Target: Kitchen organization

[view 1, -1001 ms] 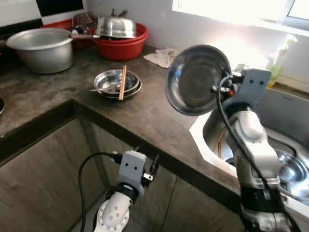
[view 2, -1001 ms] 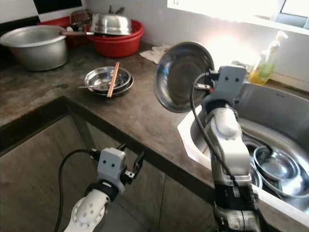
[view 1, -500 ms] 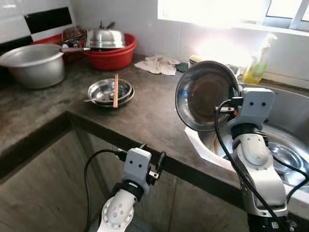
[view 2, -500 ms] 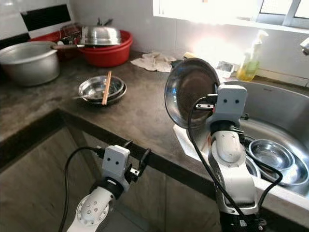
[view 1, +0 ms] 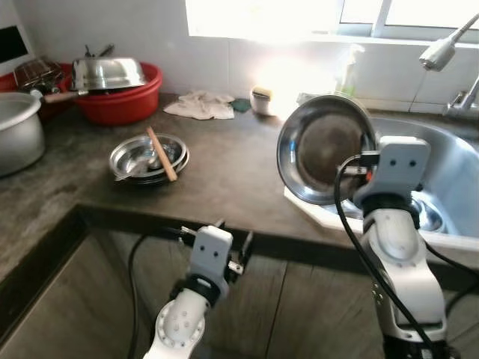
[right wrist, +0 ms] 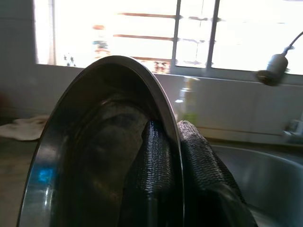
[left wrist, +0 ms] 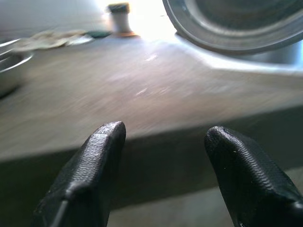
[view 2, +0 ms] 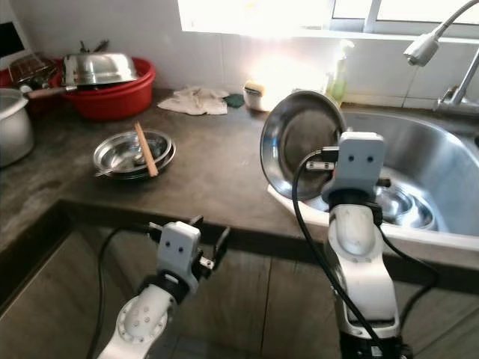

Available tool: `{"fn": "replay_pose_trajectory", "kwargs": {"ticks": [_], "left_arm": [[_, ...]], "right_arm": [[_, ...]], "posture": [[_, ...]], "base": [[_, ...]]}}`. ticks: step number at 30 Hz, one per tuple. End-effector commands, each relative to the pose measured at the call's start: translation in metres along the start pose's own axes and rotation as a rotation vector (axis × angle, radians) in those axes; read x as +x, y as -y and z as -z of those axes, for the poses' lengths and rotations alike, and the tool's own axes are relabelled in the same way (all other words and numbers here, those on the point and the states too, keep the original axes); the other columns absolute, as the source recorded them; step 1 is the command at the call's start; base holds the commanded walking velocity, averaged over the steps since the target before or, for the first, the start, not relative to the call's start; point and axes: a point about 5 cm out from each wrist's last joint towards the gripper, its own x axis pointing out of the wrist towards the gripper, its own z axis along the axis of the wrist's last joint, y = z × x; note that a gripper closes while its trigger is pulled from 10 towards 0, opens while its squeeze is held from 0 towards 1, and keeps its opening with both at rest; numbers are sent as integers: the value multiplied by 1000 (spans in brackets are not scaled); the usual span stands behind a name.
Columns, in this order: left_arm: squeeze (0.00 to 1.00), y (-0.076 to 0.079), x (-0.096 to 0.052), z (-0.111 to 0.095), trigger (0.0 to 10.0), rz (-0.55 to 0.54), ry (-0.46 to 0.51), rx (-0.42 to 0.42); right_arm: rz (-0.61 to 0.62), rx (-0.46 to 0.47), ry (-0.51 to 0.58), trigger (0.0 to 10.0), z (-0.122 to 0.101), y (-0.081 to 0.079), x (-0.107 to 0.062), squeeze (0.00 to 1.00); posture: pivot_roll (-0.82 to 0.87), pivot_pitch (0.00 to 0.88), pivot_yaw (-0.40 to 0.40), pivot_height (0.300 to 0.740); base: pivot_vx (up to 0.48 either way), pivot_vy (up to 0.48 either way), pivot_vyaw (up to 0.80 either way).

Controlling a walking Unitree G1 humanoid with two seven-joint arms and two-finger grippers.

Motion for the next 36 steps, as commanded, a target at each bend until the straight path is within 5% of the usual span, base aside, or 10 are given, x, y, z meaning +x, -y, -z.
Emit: {"fn": "replay_pose_trajectory", "kwargs": {"ticks": [1, 8, 26, 36], "left_arm": [[0, 6, 0, -1, 10000, 28, 6, -2], [0, 4, 1, -1, 10000, 13, 2, -26], [0, 5, -1, 6, 10000, 31, 8, 66], [0, 2, -1, 3, 10000, 6, -2, -5]], "right_arm": [[15, -15, 20, 10000, -6, 4, 1, 0], [26, -20, 11, 10000, -5, 4, 2, 0], [22, -10, 20, 10000, -7, 6, 6, 0], [4, -5, -2, 10000, -9, 7, 14, 0]], "posture": [[95, 37, -18, 740], [100, 36, -18, 740], [98, 19, -20, 740], [100, 23, -21, 740]], "base": [[281, -330, 0], [123, -147, 0], [29, -360, 0], [302, -162, 0]]}}
